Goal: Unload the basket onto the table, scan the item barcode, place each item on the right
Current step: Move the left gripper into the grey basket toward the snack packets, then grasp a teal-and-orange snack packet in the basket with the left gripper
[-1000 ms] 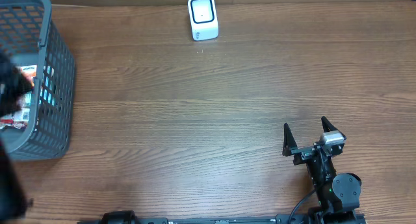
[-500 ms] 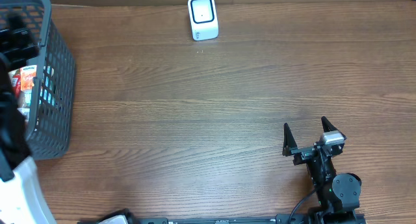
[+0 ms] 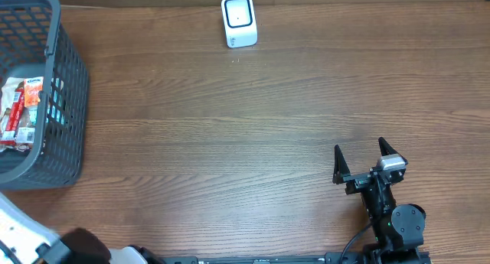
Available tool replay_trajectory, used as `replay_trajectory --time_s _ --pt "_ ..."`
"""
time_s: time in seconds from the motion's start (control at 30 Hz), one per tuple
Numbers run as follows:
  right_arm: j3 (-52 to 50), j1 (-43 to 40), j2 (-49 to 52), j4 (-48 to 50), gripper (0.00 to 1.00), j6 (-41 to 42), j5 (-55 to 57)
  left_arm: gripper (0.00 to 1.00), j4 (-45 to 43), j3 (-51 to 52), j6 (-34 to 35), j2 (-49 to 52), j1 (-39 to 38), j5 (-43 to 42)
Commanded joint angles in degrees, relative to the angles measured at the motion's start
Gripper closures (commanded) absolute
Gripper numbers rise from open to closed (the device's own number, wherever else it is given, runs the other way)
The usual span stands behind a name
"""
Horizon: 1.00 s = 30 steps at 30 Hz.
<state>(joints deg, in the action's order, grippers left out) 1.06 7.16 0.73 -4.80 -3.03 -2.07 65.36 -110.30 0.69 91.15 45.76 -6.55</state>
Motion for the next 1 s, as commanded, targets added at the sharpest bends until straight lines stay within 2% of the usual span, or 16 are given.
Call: replay_trajectory --time_s 0.0,0.23,0.4,0.6,0.77,0.9,0.97 --pt "-0.6 0.2 -0.6 0.1 0.0 0.2 0.7 0.0 1.0 -0.8 -6.0 5.1 -0.1 -3.2" --pt "-0.6 0.2 -0.6 0.1 0.0 0.2 0.7 0.0 1.9 -0.7 -11.3 12.0 -0.2 -4.1" --pt "-0.6 0.2 -0.6 0.1 0.0 0.2 0.7 0.0 2.1 -0.7 -17.1 16.2 -0.2 -10.6" --pt "-0.6 0.2 -0.6 0.1 0.0 0.2 0.7 0.0 2.4 -0.6 -19.8 19.1 -1.3 -11.1" --pt "-0.6 0.2 -0.6 0.1 0.0 0.2 0.7 0.0 2.3 -0.5 -22.1 21.7 -3.8 -10.6" --pt "-0.6 0.2 -0.6 0.1 0.0 0.2 0.7 0.0 2.1 -0.5 -22.1 25.0 -6.7 -3.3" --pt "-0.6 0.2 -0.6 0.1 0.0 0.2 0.7 0.0 1.8 -0.5 -22.1 26.4 -7.4 -2.6"
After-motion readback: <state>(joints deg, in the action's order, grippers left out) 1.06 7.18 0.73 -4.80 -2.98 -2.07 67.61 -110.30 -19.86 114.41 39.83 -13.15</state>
